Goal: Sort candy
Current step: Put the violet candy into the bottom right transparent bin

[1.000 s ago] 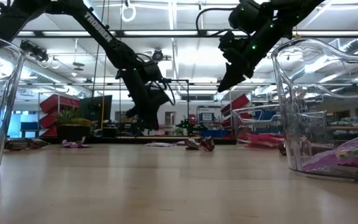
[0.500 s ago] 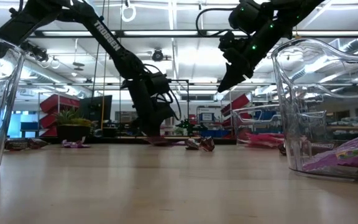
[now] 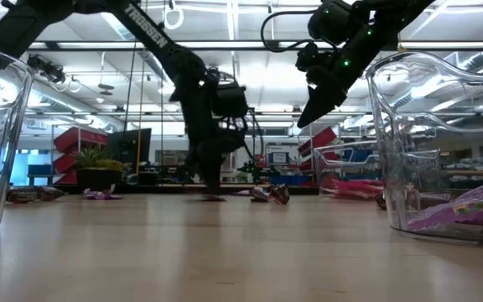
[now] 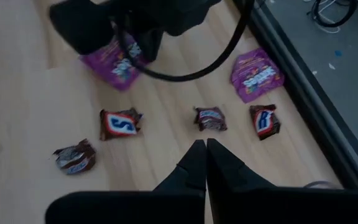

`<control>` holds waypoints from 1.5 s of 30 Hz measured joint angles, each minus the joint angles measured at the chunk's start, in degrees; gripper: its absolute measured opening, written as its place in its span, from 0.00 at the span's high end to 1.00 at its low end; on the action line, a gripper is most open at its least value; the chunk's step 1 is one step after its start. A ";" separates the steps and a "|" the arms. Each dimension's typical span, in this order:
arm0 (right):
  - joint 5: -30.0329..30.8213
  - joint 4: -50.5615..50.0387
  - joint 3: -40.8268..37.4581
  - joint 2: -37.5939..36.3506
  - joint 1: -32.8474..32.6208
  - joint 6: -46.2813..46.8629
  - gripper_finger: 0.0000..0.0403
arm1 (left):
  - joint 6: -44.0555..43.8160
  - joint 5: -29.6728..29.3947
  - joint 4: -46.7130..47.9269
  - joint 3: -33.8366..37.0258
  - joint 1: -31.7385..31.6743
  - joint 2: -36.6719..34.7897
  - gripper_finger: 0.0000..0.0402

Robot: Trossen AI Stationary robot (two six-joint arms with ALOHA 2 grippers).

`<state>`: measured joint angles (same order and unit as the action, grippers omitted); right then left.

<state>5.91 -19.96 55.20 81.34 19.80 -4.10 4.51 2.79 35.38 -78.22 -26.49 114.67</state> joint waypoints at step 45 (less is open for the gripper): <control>3.54 -1.02 0.00 0.00 -11.91 3.92 1.00 | 1.46 -4.16 -13.75 19.96 9.50 -9.61 0.71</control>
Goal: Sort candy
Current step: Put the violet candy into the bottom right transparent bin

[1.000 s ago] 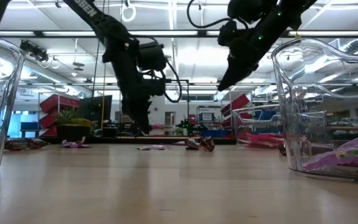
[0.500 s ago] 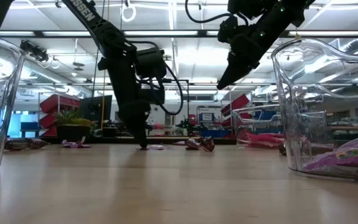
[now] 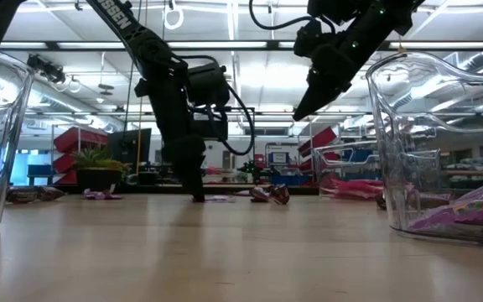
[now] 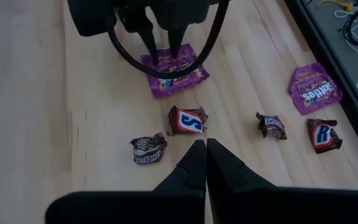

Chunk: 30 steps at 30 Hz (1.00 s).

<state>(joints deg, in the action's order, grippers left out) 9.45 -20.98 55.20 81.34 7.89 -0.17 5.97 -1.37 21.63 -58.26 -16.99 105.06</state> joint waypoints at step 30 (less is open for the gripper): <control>2.34 19.13 -5.53 2.10 -8.24 -0.03 0.86 | -4.91 18.21 -11.49 7.62 0.06 -20.09 1.00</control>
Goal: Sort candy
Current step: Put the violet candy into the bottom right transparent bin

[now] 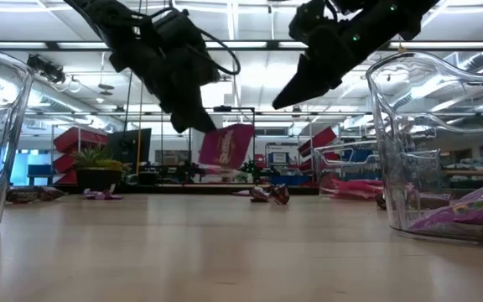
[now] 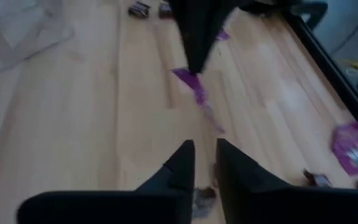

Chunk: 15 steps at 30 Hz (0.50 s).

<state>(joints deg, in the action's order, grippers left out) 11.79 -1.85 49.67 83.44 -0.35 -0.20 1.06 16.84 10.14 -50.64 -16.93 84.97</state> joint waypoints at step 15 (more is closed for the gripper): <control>4.92 7.25 3.87 8.50 -2.44 -4.47 0.69 | -1.93 3.21 -4.80 0.05 3.61 0.11 1.00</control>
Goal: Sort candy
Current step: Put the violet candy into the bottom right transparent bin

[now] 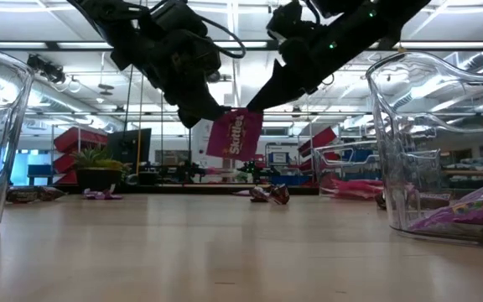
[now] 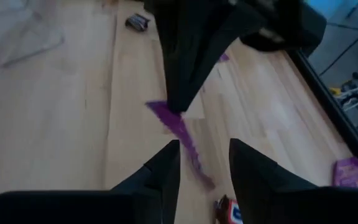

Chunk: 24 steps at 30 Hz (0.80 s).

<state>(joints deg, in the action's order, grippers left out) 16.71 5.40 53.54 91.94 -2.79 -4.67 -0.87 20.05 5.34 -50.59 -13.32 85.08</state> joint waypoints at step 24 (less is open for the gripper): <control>-2.64 -2.93 0.03 -0.16 -0.20 0.92 0.97 | 0.22 -1.05 -5.01 -0.02 0.74 -0.02 0.94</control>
<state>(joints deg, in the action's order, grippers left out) 14.06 2.47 53.58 91.78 -2.98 -3.75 -0.66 19.00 0.33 -50.61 -12.58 85.06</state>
